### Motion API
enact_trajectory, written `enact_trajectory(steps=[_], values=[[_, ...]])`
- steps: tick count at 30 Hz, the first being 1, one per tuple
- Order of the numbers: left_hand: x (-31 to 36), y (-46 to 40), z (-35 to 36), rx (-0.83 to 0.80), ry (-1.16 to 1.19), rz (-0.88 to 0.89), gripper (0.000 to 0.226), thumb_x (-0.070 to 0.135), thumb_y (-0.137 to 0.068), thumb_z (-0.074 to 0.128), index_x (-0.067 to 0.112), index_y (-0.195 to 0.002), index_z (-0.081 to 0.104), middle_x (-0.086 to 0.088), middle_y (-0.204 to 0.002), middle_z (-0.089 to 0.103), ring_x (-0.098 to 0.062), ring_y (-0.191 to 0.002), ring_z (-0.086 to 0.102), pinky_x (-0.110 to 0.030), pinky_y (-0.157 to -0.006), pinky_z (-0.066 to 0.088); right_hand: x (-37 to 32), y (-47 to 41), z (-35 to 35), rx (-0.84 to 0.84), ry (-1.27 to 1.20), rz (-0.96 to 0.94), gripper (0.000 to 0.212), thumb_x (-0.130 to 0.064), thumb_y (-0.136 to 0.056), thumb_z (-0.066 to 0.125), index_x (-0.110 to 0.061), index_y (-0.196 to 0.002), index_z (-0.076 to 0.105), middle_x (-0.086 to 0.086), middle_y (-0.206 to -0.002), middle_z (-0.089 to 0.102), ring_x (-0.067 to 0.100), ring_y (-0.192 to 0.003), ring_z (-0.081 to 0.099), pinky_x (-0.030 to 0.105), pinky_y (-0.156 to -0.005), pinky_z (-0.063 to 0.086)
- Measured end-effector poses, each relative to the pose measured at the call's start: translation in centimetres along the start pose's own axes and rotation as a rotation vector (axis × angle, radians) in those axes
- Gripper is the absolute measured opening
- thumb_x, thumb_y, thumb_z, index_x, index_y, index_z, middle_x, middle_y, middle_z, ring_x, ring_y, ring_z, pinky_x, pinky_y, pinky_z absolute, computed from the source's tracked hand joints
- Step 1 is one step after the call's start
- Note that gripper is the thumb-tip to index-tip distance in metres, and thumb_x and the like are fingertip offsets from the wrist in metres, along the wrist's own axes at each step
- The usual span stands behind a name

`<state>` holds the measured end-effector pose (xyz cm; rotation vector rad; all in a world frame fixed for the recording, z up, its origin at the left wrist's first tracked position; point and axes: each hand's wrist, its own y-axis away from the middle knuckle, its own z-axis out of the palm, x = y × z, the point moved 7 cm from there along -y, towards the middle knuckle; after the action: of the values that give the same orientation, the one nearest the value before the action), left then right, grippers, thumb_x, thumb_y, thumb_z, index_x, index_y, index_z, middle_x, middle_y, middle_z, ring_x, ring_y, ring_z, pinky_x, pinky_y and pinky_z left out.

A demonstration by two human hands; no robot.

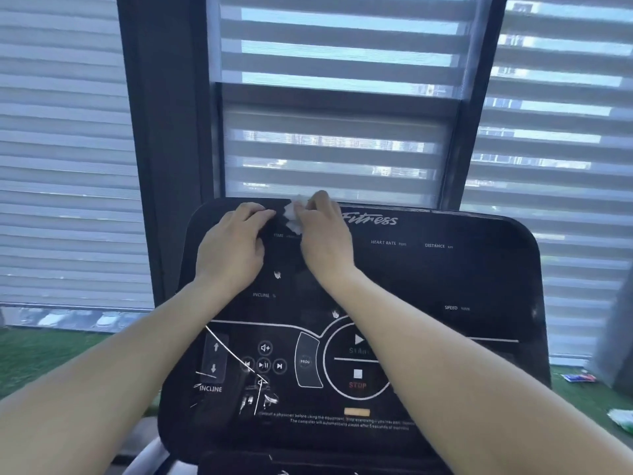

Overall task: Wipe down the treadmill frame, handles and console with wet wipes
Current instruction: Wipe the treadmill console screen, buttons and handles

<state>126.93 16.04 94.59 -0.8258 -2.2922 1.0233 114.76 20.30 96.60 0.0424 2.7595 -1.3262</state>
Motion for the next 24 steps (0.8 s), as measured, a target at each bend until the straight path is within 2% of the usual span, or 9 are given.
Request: enact_trajectory(steps=[3,5,7,10,14,17,19,21,24], values=[[-0.2,0.1,-0.2,-0.015,-0.001,-0.011,0.050,0.005,-0.089,0.050,0.024,-0.135,0.051,0.011,-0.137,0.046,-0.018,-0.121,0.046,-0.034,-0.086,0.046,4.0,0.9,-1.7,0.075,-0.100,0.177,0.017,0.001,-0.089,0.043,-0.005,-0.100,0.054,0.004,-0.101,0.043,0.011,-0.084,0.041,0.026,-0.066,0.030],[-0.4,0.2,-0.1,-0.017,0.001,-0.025,0.050,0.007,-0.090,0.048,0.026,-0.136,0.050,0.014,-0.139,0.044,-0.014,-0.122,0.044,-0.033,-0.084,0.047,6.4,1.6,-2.6,0.129,-0.134,0.265,0.026,0.003,-0.089,0.043,-0.004,-0.108,0.059,0.012,-0.109,0.047,0.021,-0.094,0.047,0.023,-0.071,0.027],[-0.5,0.3,0.0,-0.012,0.012,-0.034,0.049,0.007,-0.091,0.047,0.028,-0.135,0.050,0.016,-0.139,0.044,-0.013,-0.121,0.045,-0.033,-0.082,0.049,6.6,1.6,-2.5,0.129,-0.144,0.271,0.033,0.004,-0.088,0.044,-0.004,-0.115,0.061,0.018,-0.116,0.048,0.030,-0.103,0.045,0.022,-0.075,0.025],[-0.7,0.3,0.1,-0.009,0.029,-0.033,0.049,0.007,-0.091,0.046,0.029,-0.134,0.051,0.016,-0.139,0.044,-0.013,-0.120,0.046,-0.034,-0.083,0.050,3.6,0.6,-1.4,0.113,-0.140,0.177,0.032,0.003,-0.090,0.042,-0.003,-0.117,0.059,0.018,-0.116,0.047,0.030,-0.104,0.043,0.023,-0.076,0.025],[-0.7,0.1,-0.1,-0.009,0.031,0.002,0.050,0.005,-0.089,0.047,0.028,-0.133,0.053,0.016,-0.138,0.046,-0.014,-0.118,0.049,-0.035,-0.082,0.051,-1.9,-1.0,0.3,0.065,-0.113,0.031,0.016,-0.008,-0.097,0.042,-0.007,-0.111,0.051,0.008,-0.108,0.042,0.024,-0.103,0.042,0.027,-0.069,0.033],[-1.7,0.5,-0.5,-0.002,0.027,-0.015,0.049,0.006,-0.089,0.049,0.024,-0.134,0.052,0.014,-0.138,0.046,-0.013,-0.121,0.047,-0.035,-0.083,0.050,-4.1,-1.9,1.5,0.014,-0.040,-0.067,0.032,-0.001,-0.087,0.056,-0.007,-0.118,0.052,0.005,-0.114,0.039,0.021,-0.105,0.041,0.026,-0.069,0.039],[-3.0,0.9,-0.8,0.012,0.016,-0.051,0.048,0.008,-0.090,0.050,0.021,-0.136,0.050,0.011,-0.139,0.045,-0.014,-0.124,0.043,-0.035,-0.087,0.049,-3.2,-1.9,1.7,-0.015,-0.069,-0.082,0.030,-0.004,-0.086,0.059,-0.008,-0.115,0.053,0.001,-0.106,0.037,0.014,-0.097,0.038,0.023,-0.065,0.036],[-4.8,1.4,-1.2,0.032,0.020,-0.096,0.048,0.008,-0.090,0.050,0.019,-0.137,0.049,0.009,-0.140,0.043,-0.015,-0.126,0.041,-0.035,-0.088,0.047,-0.7,-1.1,0.7,0.075,-0.191,0.013,0.009,-0.015,-0.095,0.047,-0.009,-0.101,0.051,-0.006,-0.090,0.036,0.002,-0.080,0.034,0.020,-0.060,0.028],[-7.1,2.0,-1.5,0.049,0.046,-0.161,0.048,0.007,-0.091,0.049,0.017,-0.138,0.046,0.007,-0.140,0.041,-0.016,-0.127,0.041,-0.036,-0.088,0.047,3.0,0.4,-1.1,0.276,-0.253,0.198,0.026,-0.033,-0.099,0.041,-0.014,-0.081,0.042,-0.005,-0.080,0.043,0.003,-0.063,0.040,0.027,-0.058,0.029]])
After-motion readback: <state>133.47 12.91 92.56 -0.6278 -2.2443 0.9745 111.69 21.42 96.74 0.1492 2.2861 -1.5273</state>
